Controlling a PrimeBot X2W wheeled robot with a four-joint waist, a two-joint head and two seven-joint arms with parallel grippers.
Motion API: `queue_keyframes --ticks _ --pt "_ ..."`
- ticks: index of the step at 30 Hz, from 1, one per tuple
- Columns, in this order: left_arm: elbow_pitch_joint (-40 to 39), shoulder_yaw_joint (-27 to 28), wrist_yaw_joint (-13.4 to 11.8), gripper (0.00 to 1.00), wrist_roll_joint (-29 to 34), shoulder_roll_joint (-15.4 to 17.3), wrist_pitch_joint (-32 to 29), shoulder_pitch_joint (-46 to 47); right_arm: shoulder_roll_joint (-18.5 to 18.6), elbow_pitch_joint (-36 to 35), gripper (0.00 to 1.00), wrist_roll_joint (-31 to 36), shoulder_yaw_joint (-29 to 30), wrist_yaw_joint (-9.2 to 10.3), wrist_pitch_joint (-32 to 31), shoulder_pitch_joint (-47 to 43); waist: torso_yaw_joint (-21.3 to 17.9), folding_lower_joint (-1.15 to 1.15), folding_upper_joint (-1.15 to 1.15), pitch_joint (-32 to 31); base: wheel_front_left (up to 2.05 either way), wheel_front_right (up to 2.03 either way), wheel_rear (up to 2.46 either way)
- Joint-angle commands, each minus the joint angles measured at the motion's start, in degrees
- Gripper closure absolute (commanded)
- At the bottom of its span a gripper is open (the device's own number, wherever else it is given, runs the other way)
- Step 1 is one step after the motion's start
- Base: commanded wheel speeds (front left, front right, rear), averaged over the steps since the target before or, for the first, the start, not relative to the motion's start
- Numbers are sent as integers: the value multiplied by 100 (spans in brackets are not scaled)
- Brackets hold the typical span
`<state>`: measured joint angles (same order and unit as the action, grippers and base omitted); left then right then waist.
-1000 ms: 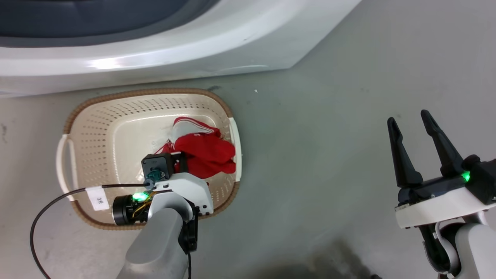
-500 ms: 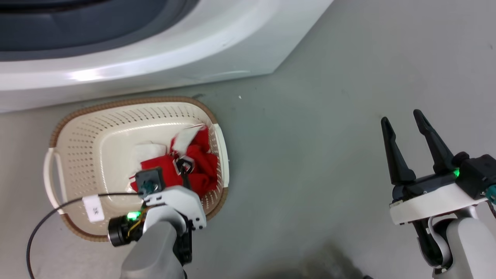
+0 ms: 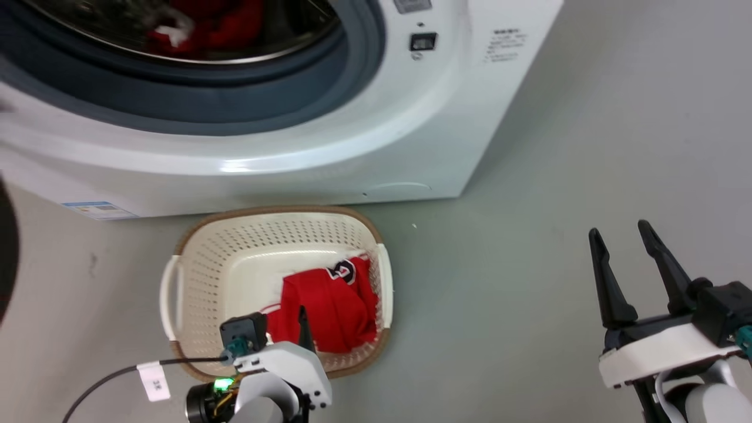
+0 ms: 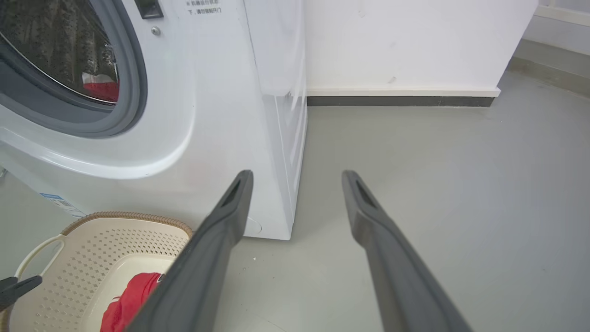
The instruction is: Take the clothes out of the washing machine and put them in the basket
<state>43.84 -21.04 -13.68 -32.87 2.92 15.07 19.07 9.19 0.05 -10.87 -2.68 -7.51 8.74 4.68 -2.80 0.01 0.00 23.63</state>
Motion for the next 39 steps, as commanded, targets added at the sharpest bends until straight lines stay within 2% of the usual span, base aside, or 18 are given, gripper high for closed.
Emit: queue_keyframes --ticks 1,9,15,20,26,32,39 --pt "-407 -108 -62 0 172 -6 15 -265 -105 -207 0 162 116 4 -138 -275 477 -1 0 -519 0 0 0" --pt "-1234 -253 -125 0 510 -4 15 -430 -254 -597 0 344 287 4 -404 -655 915 -1 0 -867 0 0 0" --pt "-1648 -322 -177 0 813 -5 15 -113 -307 -868 0 410 307 4 -565 -808 1141 -1 0 -925 0 0 0" --pt "-1639 -351 -171 0 1065 -6 15 435 -339 -1023 0 439 340 4 -637 -847 1240 -1 0 -892 0 0 0" --pt "-1116 -567 -30 0 1249 -4 15 1337 -333 -1194 0 403 359 4 -670 -919 1342 -1 0 -734 0 0 0" --pt "-409 -860 90 0 1158 -6 15 2249 -245 -1315 0 320 288 4 -715 -870 1367 -1 0 -461 0 0 0" --pt "1048 -1181 238 0 1006 -6 -82 3753 -61 -1319 0 110 117 4 -620 -638 1105 -1 0 71 0 0 0"
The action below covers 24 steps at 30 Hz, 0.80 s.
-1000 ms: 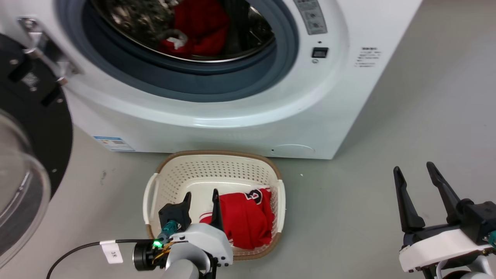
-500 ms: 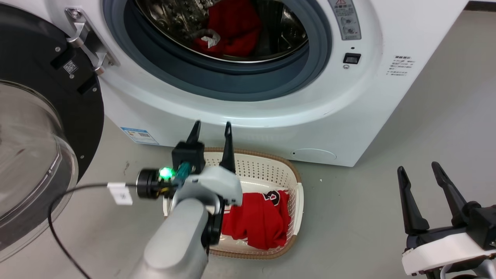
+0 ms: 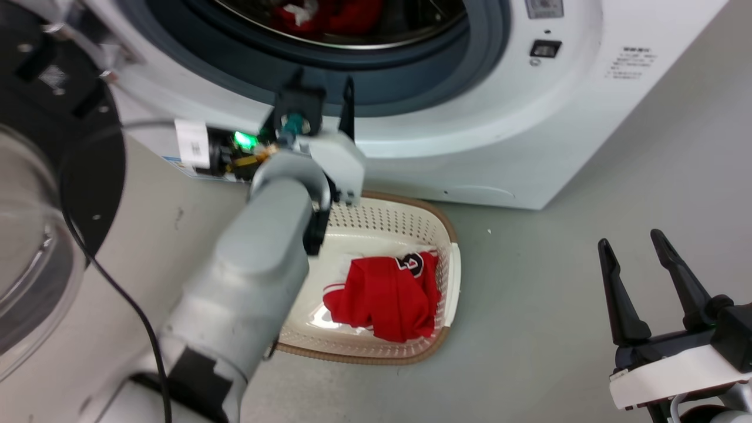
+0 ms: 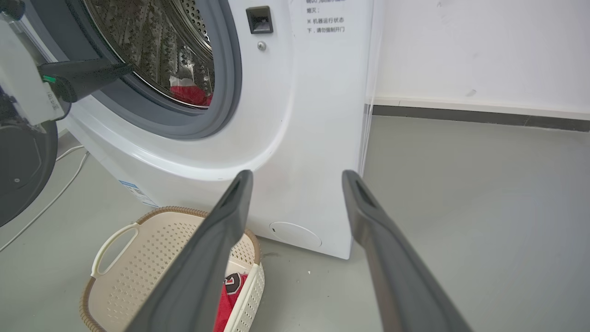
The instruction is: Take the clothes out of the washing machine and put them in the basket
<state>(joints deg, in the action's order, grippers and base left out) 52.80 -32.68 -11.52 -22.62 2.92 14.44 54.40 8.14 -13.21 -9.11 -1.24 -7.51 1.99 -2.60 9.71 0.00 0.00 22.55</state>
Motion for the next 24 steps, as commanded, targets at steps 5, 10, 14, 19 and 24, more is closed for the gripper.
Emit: queue_keyframes --ticks 5,10,14,19,24 --pt "873 -50 85 0 2 2 -148 1059 146 107 0 -153 -64 4 139 175 -299 0 0 447 0 0 0" --pt "1318 -107 143 0 78 114 -301 1680 235 157 0 -206 -174 4 185 236 -430 0 0 659 0 0 0" --pt "1658 -214 264 0 176 294 -603 2214 314 210 0 -302 -293 4 243 339 -613 0 0 924 0 0 0" --pt "1896 -325 388 0 272 625 -1139 2781 404 335 0 -435 -446 4 349 517 -903 0 0 1272 0 0 0" --pt "2022 -406 545 0 318 1016 -1848 3165 466 522 0 -551 -564 4 481 667 -1218 0 0 1552 0 0 0"
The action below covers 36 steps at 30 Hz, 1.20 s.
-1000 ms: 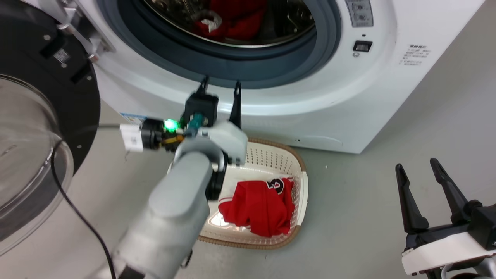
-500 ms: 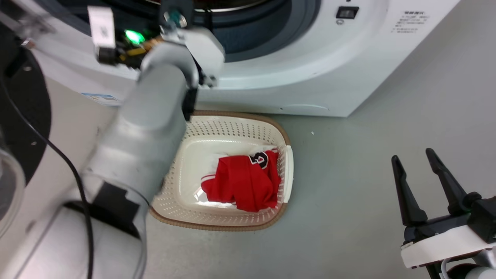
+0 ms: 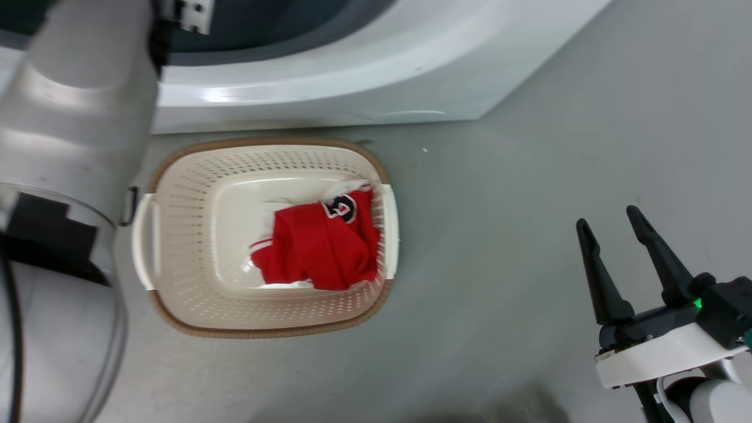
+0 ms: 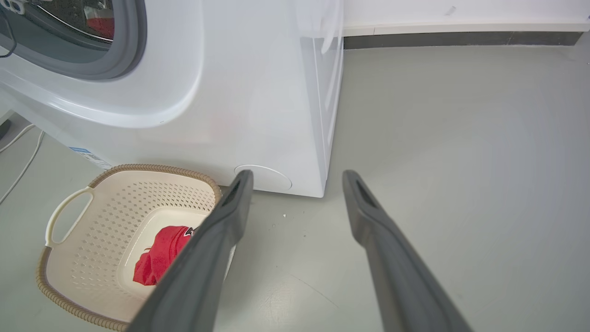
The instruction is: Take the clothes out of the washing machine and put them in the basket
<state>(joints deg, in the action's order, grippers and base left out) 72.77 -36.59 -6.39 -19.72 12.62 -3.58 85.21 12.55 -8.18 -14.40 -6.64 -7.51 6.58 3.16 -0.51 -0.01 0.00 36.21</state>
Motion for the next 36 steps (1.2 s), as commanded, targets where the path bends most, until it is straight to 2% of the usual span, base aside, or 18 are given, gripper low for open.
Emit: queue_keyframes --ticks 1,9,16,17,18,19,20,23,26,32,36 --pt "42 -8 25 0 3 97 -213 106 38 68 0 -35 -55 4 62 110 -261 1 0 230 0 0 0" --pt "86 7 73 0 -71 626 -1337 593 100 427 0 -243 -288 4 311 278 -645 1 0 545 0 0 0" --pt "99 -26 95 0 -133 805 -2177 800 148 605 0 -386 -437 4 460 416 -814 1 0 703 0 0 0" --pt "102 -39 91 10 -143 790 -2317 775 157 630 0 -409 -450 4 469 430 -829 1 0 706 0 0 0" --pt "111 -31 63 43 -171 792 -2418 754 156 659 0 -435 -457 4 477 439 -840 1 0 711 0 0 0" --pt "112 -26 37 60 -175 789 -2482 736 158 683 0 -442 -463 4 495 445 -846 1 0 718 0 0 0" --pt "121 -8 18 100 -215 782 -2554 722 159 699 0 -466 -468 4 508 452 -852 1 0 724 0 0 0" --pt "92 -18 -74 100 -228 760 -2565 672 167 752 0 -495 -476 4 537 499 -848 1 0 711 0 0 0" --pt "-59 -33 -225 100 -204 763 -2286 641 180 769 0 -526 -472 4 560 530 -835 1 0 674 0 0 0" --pt "-543 112 -598 100 -302 762 -1171 401 172 774 0 -522 -384 4 554 535 -769 1 0 550 0 0 0" --pt "-862 267 -806 100 -421 709 -160 88 138 743 0 -446 -269 4 512 523 -726 1 0 372 0 0 0"
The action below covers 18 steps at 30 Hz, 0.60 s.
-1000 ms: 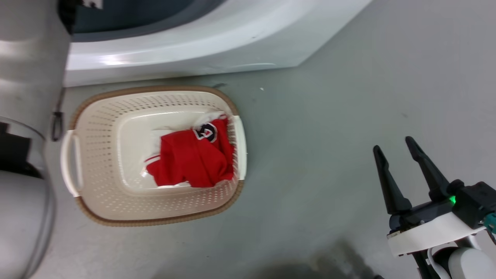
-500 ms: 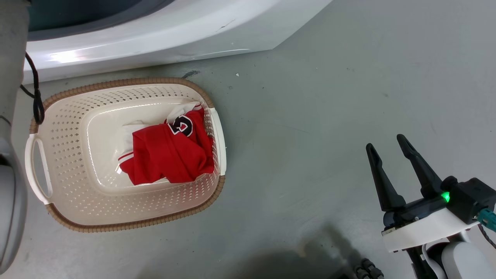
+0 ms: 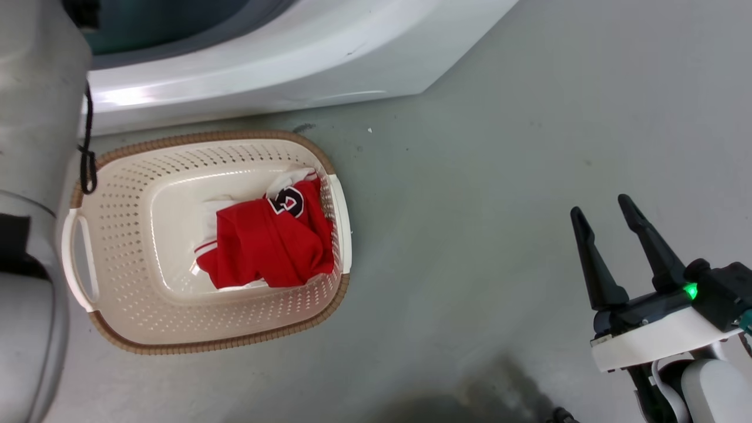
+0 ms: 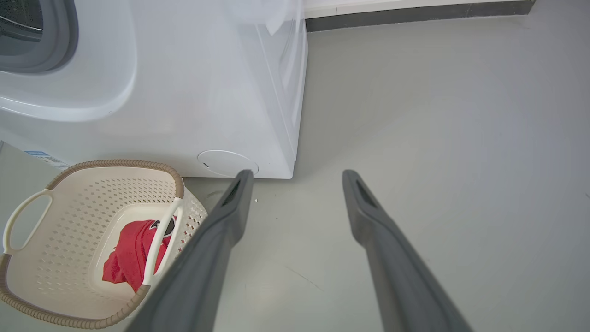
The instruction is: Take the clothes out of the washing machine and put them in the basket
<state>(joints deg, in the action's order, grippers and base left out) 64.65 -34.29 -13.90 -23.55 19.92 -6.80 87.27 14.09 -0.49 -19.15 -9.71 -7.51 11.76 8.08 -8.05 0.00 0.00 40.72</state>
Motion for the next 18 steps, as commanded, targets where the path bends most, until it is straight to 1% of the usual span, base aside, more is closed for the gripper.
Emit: queue_keyframes --ticks 1,4,7,8,11,15,18 --pt "-108 102 -97 100 -98 -32 432 -226 -30 -38 0 50 67 4 -22 18 35 0 0 -136 0 0 0" --pt "-232 218 -157 100 -189 -91 1150 -507 -87 -84 0 112 146 4 -72 -25 53 0 0 -323 0 0 0" --pt "-243 304 -164 100 -283 -147 1768 -829 -151 -111 0 180 213 4 -148 -102 53 0 0 -575 0 0 0" --pt "-309 435 -158 100 -394 -185 2100 -1096 -241 -145 0 232 283 4 -223 -183 54 0 0 -807 0 0 0" --pt "-476 537 -146 100 -415 -187 2194 -1428 -335 -165 0 286 326 4 -312 -287 58 0 0 -1065 0 0 0" --pt "-1224 840 -221 100 -299 -122 2206 -2001 -476 -213 0 354 397 4 -401 -429 84 0 0 -1399 0 0 0" --pt "-1694 1117 -208 100 -207 -119 2199 -2472 -584 -236 0 418 450 4 -465 -518 100 0 0 -1668 0 0 0"
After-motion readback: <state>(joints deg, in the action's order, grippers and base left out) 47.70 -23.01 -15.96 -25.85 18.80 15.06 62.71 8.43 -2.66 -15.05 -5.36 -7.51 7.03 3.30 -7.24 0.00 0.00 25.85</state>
